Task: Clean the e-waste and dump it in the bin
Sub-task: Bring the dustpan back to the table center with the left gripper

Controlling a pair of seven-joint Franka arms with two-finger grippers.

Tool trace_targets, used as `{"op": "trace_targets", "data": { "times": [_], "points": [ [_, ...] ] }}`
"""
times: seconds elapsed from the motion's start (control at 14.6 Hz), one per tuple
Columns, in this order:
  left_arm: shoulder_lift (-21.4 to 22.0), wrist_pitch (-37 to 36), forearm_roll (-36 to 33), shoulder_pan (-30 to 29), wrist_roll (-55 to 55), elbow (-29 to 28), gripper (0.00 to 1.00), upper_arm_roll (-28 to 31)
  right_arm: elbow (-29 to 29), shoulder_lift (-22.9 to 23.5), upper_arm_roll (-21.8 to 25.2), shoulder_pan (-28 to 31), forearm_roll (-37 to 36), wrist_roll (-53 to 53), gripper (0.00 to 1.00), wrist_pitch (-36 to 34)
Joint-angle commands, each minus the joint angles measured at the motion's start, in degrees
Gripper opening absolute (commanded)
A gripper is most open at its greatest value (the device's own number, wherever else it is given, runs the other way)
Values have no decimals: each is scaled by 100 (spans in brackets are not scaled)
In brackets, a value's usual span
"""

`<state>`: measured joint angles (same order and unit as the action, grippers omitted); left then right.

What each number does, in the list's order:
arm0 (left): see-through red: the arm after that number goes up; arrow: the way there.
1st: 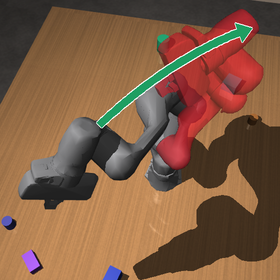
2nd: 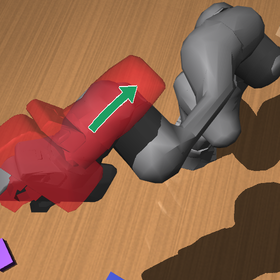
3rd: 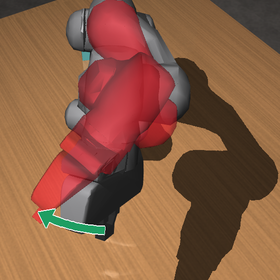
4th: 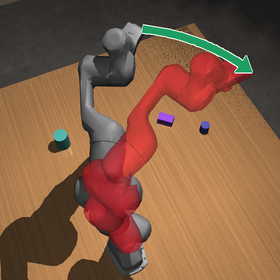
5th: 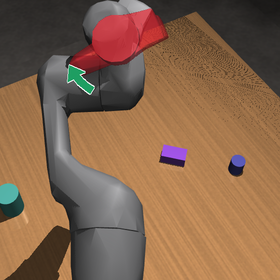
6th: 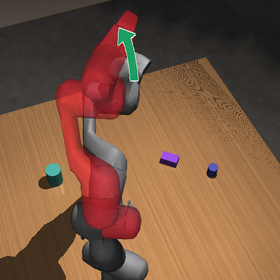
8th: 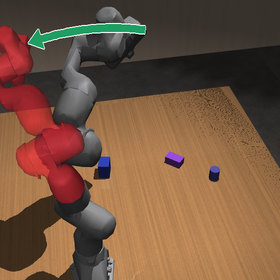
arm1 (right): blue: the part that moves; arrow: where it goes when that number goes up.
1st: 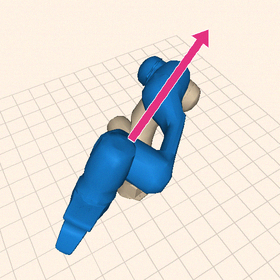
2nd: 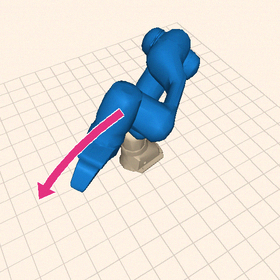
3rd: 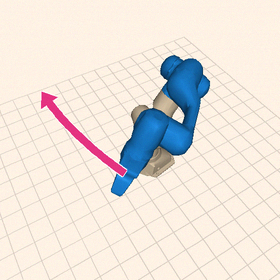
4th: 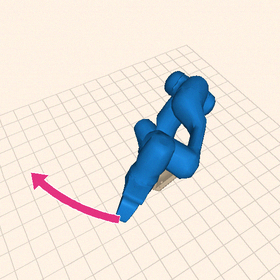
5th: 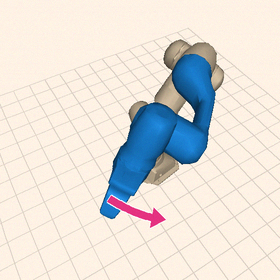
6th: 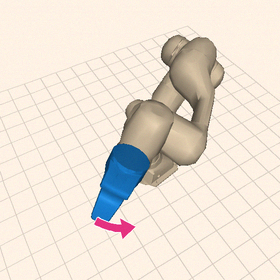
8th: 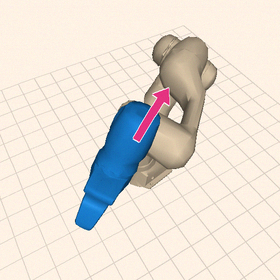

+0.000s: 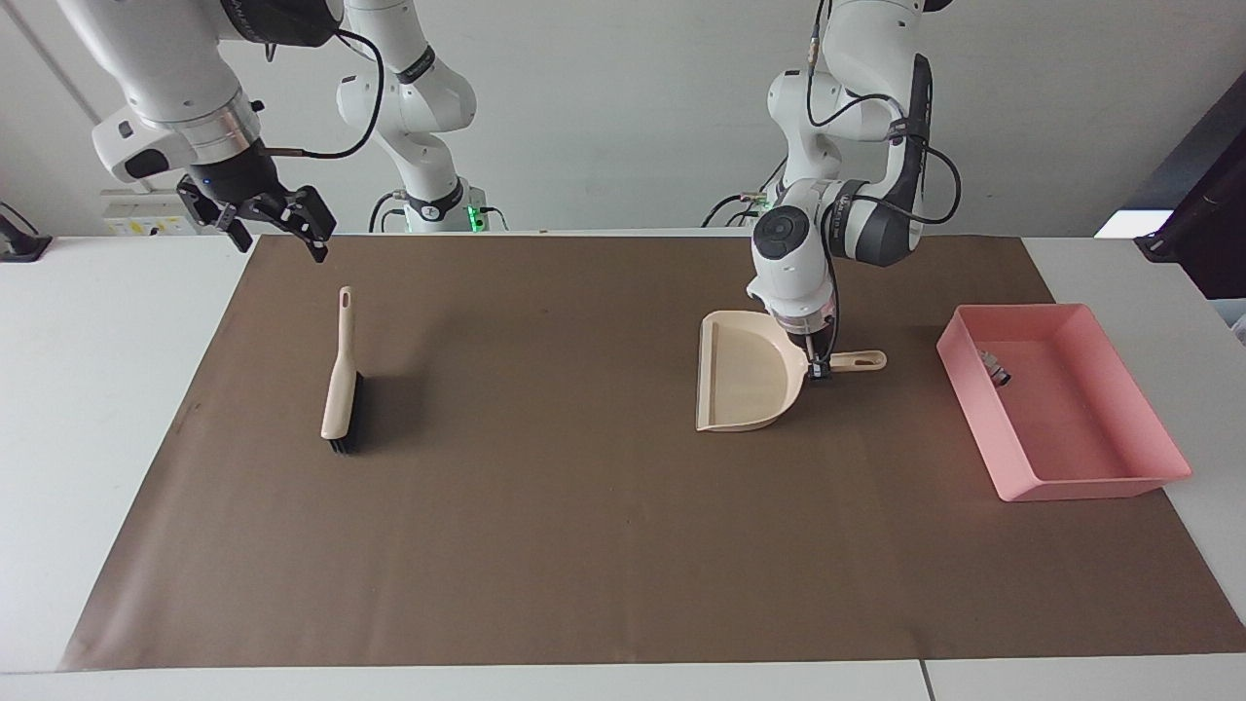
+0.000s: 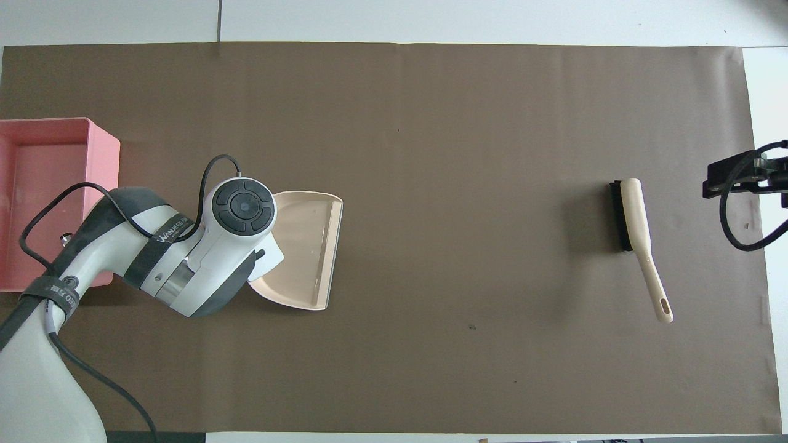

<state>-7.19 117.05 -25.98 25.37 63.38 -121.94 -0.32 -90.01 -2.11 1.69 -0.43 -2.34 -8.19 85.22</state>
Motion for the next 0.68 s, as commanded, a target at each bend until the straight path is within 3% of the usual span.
{"op": "trace_targets", "data": {
  "times": [0.0,0.62],
  "points": [
    [42,108,66,153,-88,-128,0,94,-105,-97,-20,43,120,-34,100,-50],
    [33,73,110,232,-984,-189,1,94,-105,-97,-20,43,120,-34,100,-50]
  ]
}}
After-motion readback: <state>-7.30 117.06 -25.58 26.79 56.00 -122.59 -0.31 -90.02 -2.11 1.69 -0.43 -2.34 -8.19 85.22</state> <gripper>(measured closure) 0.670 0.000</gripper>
